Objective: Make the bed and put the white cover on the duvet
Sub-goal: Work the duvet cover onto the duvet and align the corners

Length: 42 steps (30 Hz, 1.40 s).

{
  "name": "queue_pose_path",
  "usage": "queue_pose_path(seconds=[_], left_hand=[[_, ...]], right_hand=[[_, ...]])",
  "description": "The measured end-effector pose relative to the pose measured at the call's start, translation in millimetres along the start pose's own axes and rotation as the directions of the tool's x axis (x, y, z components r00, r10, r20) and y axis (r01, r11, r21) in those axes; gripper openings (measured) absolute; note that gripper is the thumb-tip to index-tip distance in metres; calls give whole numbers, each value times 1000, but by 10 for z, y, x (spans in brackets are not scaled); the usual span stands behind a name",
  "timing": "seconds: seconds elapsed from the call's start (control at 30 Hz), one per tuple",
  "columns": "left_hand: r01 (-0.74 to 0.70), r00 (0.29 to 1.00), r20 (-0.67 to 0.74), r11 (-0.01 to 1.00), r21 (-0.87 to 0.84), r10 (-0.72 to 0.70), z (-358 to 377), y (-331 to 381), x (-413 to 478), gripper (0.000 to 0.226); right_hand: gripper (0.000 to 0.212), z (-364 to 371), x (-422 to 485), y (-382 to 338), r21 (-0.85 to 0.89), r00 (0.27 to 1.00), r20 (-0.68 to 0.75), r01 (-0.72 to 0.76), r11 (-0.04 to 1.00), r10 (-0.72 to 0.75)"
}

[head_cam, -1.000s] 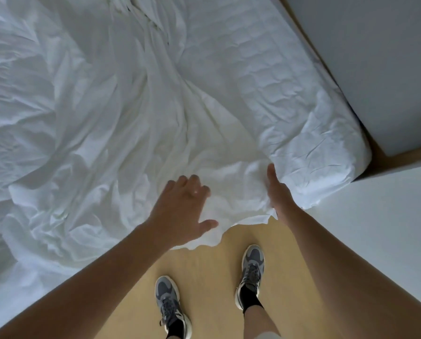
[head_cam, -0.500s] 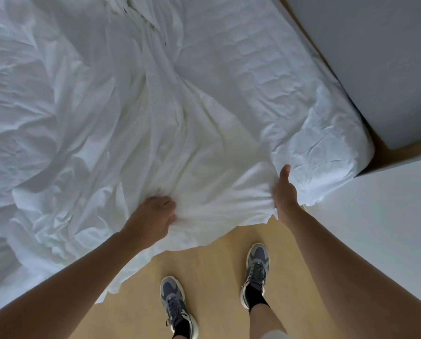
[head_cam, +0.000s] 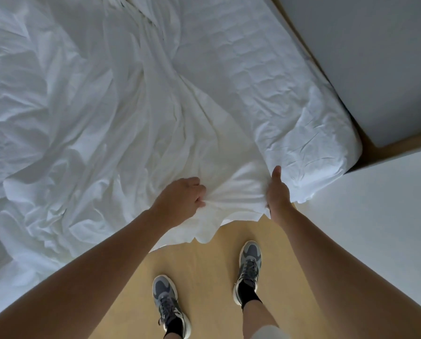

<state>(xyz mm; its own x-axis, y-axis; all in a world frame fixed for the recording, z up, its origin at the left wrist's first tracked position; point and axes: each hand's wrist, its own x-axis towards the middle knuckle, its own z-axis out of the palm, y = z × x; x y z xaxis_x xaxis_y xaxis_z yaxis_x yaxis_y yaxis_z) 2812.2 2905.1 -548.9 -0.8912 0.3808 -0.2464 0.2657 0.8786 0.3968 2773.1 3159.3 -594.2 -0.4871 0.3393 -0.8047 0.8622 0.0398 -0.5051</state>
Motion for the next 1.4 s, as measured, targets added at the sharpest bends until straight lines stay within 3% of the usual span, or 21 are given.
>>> queue_pose_path(seconds=[0.13,0.23,0.3,0.4,0.47,0.53,0.7,0.77,0.87,1.03,1.13,1.2,1.27,1.33,1.4], left_hand=[[37,998,54,999,21,-38,-149,-329,-392,45],[73,989,125,997,7,-73,-244,-497,-662,58],[115,982,150,993,18,-117,-260,-529,-742,51],[131,973,176,984,118,-150,-210,-451,-690,32],[132,961,215,973,189,-172,-184,-350,-613,23],[145,951,239,967,209,-194,-143,-313,-571,23],[177,950,223,966,189,-218,-64,-326,-586,21],[166,961,189,970,180,-200,-17,-296,-551,13],[180,958,179,956,230,-223,53,-236,-476,9],[287,932,188,948,137,-309,22,-313,-514,22],[306,941,137,951,46,-310,-26,-293,-590,25],[250,968,22,967,39,-251,-19,-292,-685,22],[216,963,-171,976,37,-206,5,-431,-863,19],[268,916,-320,962,41,-242,40,-628,-1074,13],[361,849,-431,931,49,-307,65,-777,-1283,9]], right_hand=[[99,-17,-11,-41,17,998,26,-56,998,56],[71,2,-79,-90,-192,997,-20,69,979,-74],[61,37,-121,-95,-216,995,-4,93,972,-97],[64,-17,-147,-73,-57,978,207,7,998,5],[60,-172,-112,-42,103,916,393,-131,986,80],[62,-320,-60,-27,152,857,497,-240,959,136],[72,-295,-109,-206,-193,784,596,-68,979,172],[75,-134,-112,-255,-395,840,529,117,911,122],[66,130,-29,-143,-609,941,309,310,730,-142],[60,28,130,-139,-493,936,116,344,799,-331],[65,-13,249,-133,-517,944,50,304,800,-326],[64,86,223,-97,-615,949,-11,241,751,-314],[55,252,63,-80,-735,867,-129,242,633,-481],[42,559,-288,-48,-734,638,-135,449,509,-758],[30,1097,-793,75,-628,412,66,725,283,-909]])
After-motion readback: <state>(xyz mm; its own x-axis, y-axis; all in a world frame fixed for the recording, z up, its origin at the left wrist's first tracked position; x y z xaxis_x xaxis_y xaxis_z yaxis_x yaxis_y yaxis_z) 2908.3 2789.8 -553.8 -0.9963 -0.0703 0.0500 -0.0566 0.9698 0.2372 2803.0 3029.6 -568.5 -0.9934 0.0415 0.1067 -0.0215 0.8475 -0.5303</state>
